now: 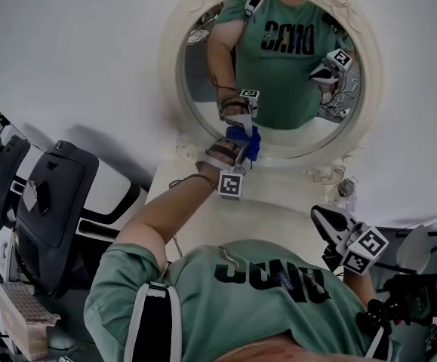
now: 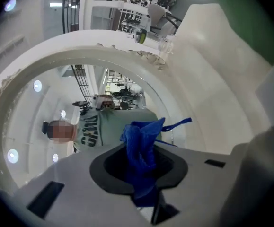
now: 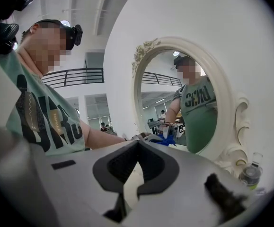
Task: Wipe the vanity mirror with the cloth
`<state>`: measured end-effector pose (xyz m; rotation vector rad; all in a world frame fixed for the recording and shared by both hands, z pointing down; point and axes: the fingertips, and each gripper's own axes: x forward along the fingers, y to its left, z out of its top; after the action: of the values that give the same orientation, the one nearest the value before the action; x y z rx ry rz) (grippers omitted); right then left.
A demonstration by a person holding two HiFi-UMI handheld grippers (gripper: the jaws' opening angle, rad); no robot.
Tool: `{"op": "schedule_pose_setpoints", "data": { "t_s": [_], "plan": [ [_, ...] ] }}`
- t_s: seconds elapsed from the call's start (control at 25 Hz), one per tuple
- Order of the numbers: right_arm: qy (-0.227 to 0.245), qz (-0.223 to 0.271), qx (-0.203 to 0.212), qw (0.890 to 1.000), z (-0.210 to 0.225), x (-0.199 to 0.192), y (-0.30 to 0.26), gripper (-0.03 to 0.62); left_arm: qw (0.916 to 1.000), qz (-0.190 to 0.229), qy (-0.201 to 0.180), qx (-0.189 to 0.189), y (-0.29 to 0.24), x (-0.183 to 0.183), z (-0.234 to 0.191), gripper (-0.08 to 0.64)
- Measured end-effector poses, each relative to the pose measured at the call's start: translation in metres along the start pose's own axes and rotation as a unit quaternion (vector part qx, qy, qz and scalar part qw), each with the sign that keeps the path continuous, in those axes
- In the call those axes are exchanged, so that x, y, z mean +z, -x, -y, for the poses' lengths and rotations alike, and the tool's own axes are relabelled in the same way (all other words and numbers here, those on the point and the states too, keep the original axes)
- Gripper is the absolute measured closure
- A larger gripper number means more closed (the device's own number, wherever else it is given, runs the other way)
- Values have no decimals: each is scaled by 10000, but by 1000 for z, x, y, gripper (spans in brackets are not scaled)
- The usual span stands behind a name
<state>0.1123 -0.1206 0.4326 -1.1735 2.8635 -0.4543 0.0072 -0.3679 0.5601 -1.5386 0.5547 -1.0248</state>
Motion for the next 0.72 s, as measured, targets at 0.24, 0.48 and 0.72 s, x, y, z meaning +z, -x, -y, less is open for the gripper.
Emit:
{"op": "schedule_pose_setpoints", "data": {
  "t_s": [0.24,0.48,0.72],
  "plan": [
    [1,4,-5,10000,-1,1,0,588,9971,-182,169,-724,-11,-9,54,482],
    [46,44,0,10000,-1,6,-1,588,9934,-315,435,-1018,-13,-10,55,480],
    [58,34,14,10000,0,4,2,588,9903,85,1308,-469,20,15,-28,477]
  ]
}}
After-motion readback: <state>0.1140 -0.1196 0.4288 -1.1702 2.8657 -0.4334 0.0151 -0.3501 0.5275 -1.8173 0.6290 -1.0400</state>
